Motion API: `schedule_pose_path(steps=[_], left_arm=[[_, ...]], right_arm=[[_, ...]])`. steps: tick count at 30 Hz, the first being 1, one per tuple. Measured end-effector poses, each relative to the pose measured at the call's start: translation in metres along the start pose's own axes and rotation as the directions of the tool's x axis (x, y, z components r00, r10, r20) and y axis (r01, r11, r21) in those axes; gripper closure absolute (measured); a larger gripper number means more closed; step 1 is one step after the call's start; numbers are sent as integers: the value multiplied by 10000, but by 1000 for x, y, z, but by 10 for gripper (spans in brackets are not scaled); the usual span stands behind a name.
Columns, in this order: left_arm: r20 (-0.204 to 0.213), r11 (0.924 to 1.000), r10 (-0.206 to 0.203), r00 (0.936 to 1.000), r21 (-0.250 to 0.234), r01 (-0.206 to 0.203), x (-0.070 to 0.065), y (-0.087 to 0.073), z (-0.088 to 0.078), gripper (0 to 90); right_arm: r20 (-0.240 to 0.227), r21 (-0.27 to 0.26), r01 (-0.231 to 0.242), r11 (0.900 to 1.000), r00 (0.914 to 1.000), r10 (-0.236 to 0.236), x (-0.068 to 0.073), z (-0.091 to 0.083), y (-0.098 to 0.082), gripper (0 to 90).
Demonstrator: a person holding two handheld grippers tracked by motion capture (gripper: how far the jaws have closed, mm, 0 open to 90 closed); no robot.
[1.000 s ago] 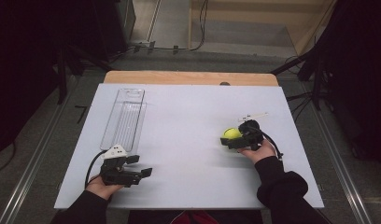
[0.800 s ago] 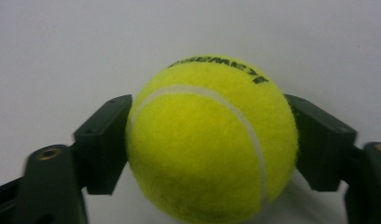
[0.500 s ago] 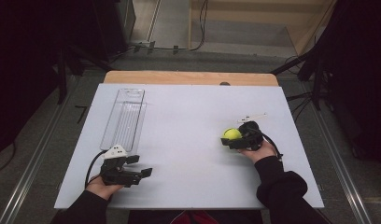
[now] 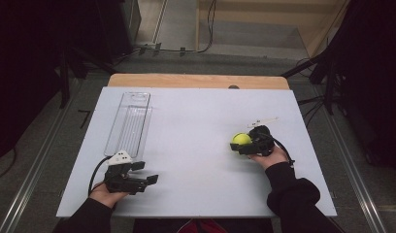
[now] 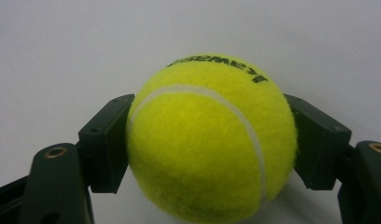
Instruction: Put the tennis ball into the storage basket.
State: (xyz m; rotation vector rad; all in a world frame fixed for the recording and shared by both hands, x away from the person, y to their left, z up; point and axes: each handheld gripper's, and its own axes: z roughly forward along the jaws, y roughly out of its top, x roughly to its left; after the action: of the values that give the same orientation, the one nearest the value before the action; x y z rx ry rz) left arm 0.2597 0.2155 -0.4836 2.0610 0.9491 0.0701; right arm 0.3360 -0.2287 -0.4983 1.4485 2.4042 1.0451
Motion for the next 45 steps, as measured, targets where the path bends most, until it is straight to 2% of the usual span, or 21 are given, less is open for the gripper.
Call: schedule_pose_path(steps=[6,16,27,35,45], left_arm=[[-21,10000,-11,10000,-6,11,0,0,0,211],[-4,10000,-36,10000,11,36,0,0,1,211],[9,10000,-36,10000,13,36,1,0,1,211],[8,10000,-11,10000,8,11,0,0,1,211],[19,10000,1,10000,-29,-1,0,0,0,210]], right_arm=[[-142,-187,32,9998,9999,-35,1,-3,2,229],[-454,-511,138,9986,9988,-161,10,-14,6,228],[-970,-314,222,9993,9950,-252,22,-12,8,229],[-1192,-276,557,9981,9911,-586,32,-9,8,228],[-1531,-231,689,9974,9856,-716,43,-7,10,229]])
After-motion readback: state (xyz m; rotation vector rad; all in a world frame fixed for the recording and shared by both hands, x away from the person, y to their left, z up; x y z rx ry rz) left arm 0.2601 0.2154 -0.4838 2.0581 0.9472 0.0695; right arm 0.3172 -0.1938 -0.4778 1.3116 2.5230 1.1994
